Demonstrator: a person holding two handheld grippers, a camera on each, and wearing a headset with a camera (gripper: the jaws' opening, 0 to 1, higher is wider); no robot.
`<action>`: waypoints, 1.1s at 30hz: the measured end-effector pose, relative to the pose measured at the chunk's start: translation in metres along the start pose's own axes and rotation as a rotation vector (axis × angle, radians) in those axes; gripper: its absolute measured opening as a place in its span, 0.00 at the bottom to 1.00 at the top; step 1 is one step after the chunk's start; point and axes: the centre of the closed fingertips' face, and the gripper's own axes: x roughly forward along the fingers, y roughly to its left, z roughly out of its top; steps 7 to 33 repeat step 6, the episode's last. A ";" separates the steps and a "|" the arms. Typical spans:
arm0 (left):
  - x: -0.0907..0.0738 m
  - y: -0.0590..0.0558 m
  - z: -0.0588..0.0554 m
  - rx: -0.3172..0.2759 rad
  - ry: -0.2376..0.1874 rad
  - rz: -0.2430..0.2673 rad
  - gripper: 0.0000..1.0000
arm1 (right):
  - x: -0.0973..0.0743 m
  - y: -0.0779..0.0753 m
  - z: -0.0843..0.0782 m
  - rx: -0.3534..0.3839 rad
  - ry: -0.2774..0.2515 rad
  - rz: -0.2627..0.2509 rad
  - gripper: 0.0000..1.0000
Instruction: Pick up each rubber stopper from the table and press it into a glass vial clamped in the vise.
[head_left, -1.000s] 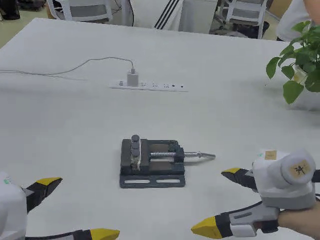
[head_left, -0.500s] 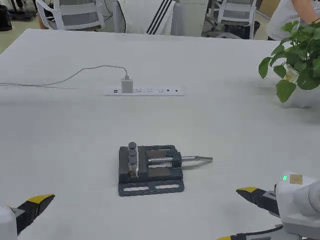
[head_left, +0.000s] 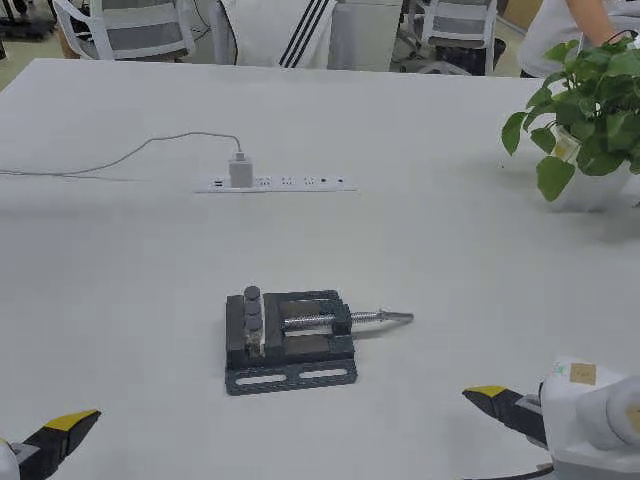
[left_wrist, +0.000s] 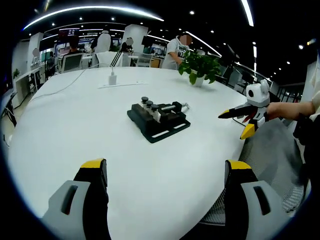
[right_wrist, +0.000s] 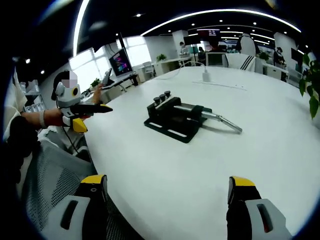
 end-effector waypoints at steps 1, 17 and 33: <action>0.000 0.000 0.000 -0.001 -0.001 0.003 0.97 | 0.001 0.000 -0.001 0.004 0.001 0.001 0.99; 0.000 0.003 0.003 -0.019 -0.006 0.019 0.97 | 0.002 0.004 0.000 0.030 -0.020 0.013 0.99; 0.000 0.003 0.003 -0.019 -0.006 0.019 0.97 | 0.002 0.004 0.000 0.030 -0.020 0.013 0.99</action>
